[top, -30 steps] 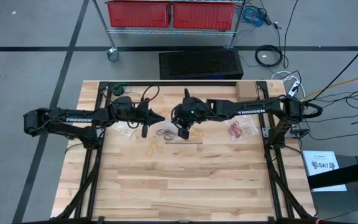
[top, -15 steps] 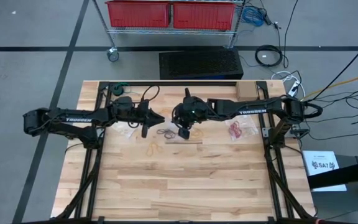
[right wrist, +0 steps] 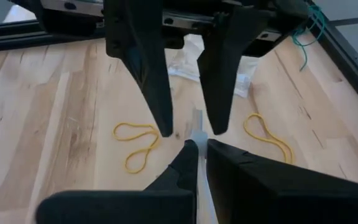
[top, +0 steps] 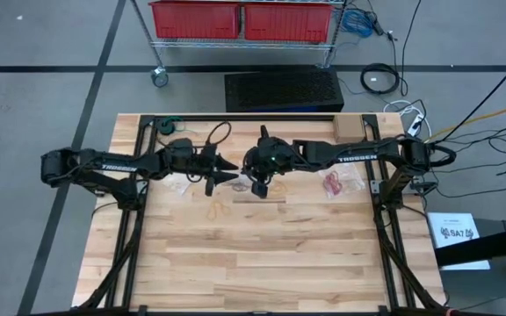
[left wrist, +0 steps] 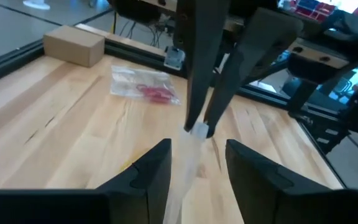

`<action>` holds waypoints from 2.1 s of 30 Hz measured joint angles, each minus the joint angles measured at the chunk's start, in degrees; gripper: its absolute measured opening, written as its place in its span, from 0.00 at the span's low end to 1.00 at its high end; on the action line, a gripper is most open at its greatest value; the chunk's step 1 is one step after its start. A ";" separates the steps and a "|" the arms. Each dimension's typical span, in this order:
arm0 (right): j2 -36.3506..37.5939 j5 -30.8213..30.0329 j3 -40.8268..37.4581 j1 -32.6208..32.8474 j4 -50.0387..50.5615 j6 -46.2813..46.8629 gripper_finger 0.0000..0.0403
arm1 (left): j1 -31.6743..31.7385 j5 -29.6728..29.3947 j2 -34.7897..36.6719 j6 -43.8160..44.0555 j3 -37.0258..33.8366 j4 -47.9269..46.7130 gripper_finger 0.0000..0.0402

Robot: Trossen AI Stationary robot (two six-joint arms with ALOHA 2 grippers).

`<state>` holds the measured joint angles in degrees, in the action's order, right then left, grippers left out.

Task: Sort rubber bands
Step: Close the zip bag

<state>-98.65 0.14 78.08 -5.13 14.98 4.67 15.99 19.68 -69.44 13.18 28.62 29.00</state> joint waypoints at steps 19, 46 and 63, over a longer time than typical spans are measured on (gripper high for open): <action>0.00 0.00 0.00 0.04 0.24 -0.84 0.01 | 0.09 -0.37 -0.34 -4.71 0.92 -3.72 0.02; -0.04 0.16 -0.02 0.44 11.36 2.18 0.01 | 3.13 -1.18 7.06 -4.60 0.94 -3.90 0.00; 2.45 -12.22 3.05 2.25 11.36 3.67 0.25 | 3.30 -1.37 6.98 -5.00 0.94 -6.08 0.00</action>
<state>-96.20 -12.08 81.13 -2.87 26.34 8.34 19.29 18.31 -62.46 8.19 29.56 22.91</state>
